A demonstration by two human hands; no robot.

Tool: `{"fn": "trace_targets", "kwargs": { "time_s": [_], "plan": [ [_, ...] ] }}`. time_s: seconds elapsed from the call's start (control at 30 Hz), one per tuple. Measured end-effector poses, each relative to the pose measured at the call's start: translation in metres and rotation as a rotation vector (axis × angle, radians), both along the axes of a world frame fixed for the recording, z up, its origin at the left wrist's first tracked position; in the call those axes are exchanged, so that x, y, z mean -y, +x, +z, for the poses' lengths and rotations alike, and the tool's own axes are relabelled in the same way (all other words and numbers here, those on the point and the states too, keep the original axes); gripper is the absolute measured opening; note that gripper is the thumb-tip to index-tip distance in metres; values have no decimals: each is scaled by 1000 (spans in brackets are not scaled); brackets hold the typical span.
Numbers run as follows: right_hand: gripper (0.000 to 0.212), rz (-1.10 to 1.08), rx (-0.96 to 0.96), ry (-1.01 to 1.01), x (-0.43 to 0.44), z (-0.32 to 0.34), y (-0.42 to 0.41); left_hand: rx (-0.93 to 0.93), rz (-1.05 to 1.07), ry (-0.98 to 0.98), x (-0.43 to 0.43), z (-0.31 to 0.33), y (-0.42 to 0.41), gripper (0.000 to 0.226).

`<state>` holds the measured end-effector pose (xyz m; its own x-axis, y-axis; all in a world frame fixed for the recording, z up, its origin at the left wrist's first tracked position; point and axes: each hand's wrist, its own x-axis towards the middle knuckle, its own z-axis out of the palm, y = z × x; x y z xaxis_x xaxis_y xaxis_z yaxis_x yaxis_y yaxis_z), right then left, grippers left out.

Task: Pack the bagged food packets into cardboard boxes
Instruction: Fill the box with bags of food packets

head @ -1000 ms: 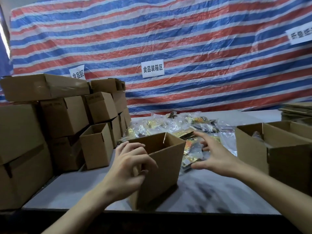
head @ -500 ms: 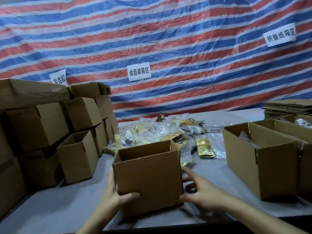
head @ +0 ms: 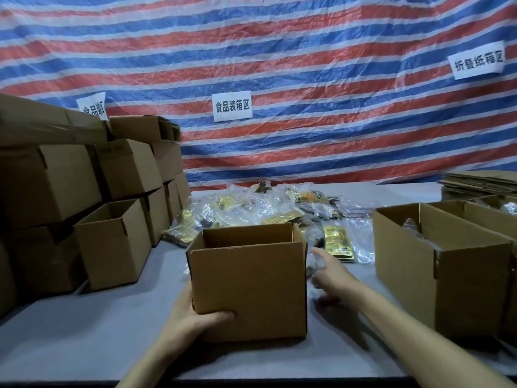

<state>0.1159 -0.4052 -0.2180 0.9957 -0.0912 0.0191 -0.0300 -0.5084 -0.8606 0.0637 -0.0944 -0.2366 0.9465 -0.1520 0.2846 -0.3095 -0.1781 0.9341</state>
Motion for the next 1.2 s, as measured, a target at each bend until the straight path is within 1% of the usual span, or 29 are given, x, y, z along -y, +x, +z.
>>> {"fn": "trace_targets", "kwargs": {
  "time_s": [0.07, 0.1, 0.17, 0.2, 0.3, 0.43, 0.53, 0.6, 0.67, 0.8, 0.87, 0.97, 1.07, 1.13, 1.2],
  "plan": [
    [68, -32, -24, 46, -4, 2, 17, -15, 0, -9, 0, -1, 1, 95],
    [62, -40, -9, -11, -6, 0, 23, -23, -5, -9, 0, -1, 1, 95],
    [53, -85, 48, -193, -5, -9, 27, -28, -17, -1, 1, 0, 1, 93],
    [50, -107, 77, -188, -3, -14, 27, -23, -22, 5, 1, 0, 1, 93],
    [46, -144, 130, -24, 3, -21, 26, -3, -10, 8, 1, 0, 2, 94],
    [43, -211, 234, 80, 1, -24, 19, 8, 6, 2, 0, -4, 2, 92],
    [45, -201, 313, 134, 1, -23, 14, 8, 16, 9, -1, -5, 3, 102],
    [46, -211, 357, 206, 3, -20, 14, 13, 20, 14, -1, -4, 3, 107],
    [41, -248, 406, 366, 3, -18, 14, 7, 23, 8, -2, -3, 4, 111],
    [24, -301, 380, 945, 7, -12, 14, -3, 14, 11, -2, -3, 4, 113],
    [22, -307, 346, 1140, 13, -9, 15, -5, 16, 8, -3, -4, 4, 113],
    [24, -224, 346, 1352, 15, -4, 16, -2, 5, 3, -2, -5, 4, 110],
    [32, -179, 365, 1538, 19, 0, 16, 16, 7, 8, -1, -6, 3, 96],
    [41, -177, 387, 1685, 28, 2, 13, 21, 15, 7, -1, -6, 4, 88],
    [44, -226, 395, 1744, 34, 4, 10, 13, 20, 9, -2, -7, 5, 88]
  ]
}}
